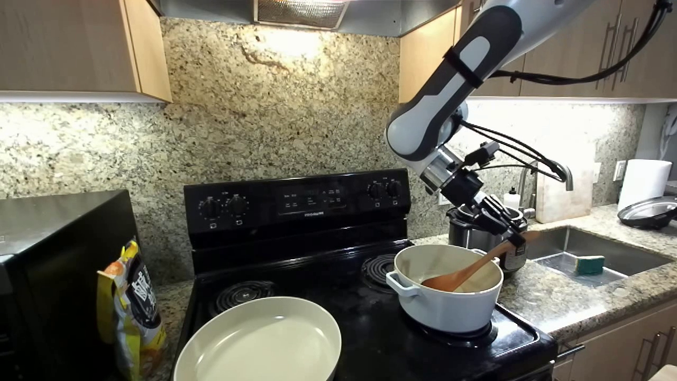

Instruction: Mix the things in the pot with the wooden spoon

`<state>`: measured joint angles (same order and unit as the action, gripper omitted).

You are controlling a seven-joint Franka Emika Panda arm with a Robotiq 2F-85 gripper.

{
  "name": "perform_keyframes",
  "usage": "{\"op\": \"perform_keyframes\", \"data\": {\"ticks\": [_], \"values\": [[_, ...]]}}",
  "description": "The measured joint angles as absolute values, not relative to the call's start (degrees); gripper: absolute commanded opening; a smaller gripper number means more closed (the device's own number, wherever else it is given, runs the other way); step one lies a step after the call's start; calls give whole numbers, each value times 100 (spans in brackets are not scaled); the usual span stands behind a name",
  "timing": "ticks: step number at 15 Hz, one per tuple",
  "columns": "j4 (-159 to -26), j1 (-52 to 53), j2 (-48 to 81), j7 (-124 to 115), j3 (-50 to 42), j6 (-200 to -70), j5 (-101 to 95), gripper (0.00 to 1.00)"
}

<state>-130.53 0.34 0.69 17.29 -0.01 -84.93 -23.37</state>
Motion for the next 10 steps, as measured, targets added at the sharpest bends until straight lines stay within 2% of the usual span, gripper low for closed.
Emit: {"op": "perform_keyframes", "data": {"ticks": [10], "values": [[-12775,-34,386,1729,-138,-8625,-2336,7]]}}
